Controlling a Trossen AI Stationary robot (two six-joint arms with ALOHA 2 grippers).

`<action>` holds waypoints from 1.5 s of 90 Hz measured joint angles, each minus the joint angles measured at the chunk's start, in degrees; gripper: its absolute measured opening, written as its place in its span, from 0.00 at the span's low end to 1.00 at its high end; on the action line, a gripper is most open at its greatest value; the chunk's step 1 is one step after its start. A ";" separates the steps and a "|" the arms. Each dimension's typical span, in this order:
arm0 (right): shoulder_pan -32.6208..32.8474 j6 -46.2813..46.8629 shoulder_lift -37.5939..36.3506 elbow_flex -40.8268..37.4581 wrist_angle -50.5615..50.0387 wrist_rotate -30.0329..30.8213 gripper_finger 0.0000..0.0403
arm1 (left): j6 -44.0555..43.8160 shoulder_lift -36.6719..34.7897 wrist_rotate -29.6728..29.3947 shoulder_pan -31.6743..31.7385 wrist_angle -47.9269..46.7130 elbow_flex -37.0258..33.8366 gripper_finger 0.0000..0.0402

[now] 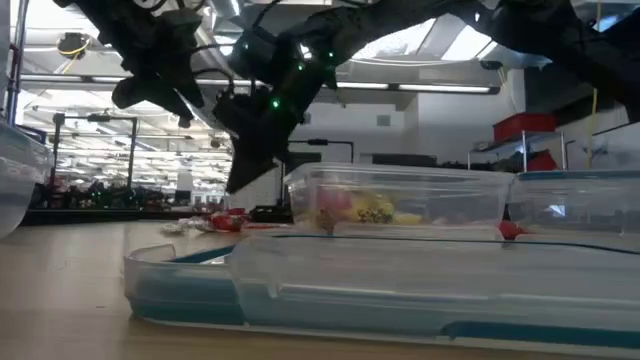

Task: Sort candy
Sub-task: Put the red candy into the rectangular transparent bin

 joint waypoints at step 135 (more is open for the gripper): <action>0.00 -5.90 -2.38 -2.22 -1.58 5.42 0.00 | 0.38 0.00 0.02 0.00 -0.96 0.00 0.34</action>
